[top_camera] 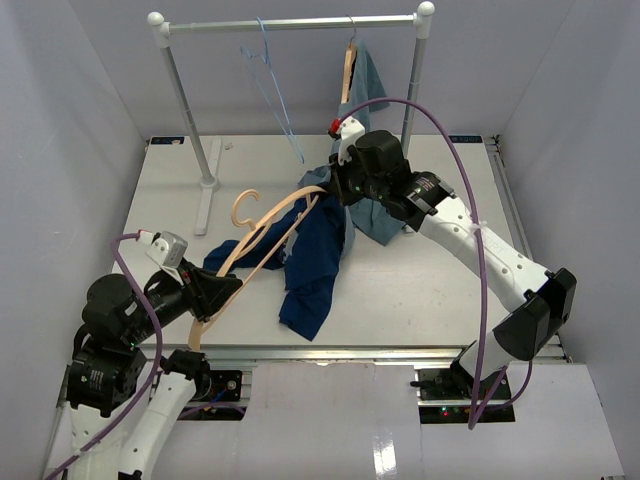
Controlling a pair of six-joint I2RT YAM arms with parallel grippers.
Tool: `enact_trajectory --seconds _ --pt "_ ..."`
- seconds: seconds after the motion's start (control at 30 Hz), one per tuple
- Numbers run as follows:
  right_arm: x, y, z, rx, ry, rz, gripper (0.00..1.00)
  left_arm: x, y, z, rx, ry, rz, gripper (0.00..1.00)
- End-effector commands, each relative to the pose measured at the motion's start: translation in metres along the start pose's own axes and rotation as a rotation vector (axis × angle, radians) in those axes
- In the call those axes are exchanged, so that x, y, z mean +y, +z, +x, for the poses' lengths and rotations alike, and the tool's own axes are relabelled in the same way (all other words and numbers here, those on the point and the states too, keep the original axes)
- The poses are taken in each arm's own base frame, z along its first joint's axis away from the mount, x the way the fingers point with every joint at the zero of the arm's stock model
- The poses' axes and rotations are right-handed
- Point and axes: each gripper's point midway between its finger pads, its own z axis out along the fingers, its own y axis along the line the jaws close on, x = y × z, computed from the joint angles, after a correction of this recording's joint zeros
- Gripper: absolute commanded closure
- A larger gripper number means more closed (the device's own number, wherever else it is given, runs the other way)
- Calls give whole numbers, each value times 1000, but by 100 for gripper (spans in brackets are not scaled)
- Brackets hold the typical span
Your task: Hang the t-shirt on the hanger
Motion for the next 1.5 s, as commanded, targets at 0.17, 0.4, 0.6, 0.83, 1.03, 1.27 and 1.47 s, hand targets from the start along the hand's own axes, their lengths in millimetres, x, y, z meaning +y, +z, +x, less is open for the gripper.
enact_trajectory --seconds 0.17,0.4,0.6,0.83,1.03,1.27,1.47 --pt "14 -20 -41 -83 -52 -66 92 -16 19 -3 -9 28 173 100" --pt "31 -17 -33 -67 -64 -120 92 6 39 -23 -59 28 83 100" --pt "16 -24 -29 -72 -71 -21 92 29 34 -31 -74 53 -70 100" --pt "7 -27 -29 -70 -64 32 92 32 21 -30 -83 50 -126 100" --pt "30 -27 -40 -90 -52 -43 92 14 31 -36 -63 67 -7 100" --pt "55 -34 -72 -134 -72 -94 92 -12 45 -39 -76 78 209 100" --pt "84 -38 -69 -140 -87 -158 92 -10 50 -44 -119 97 219 100"
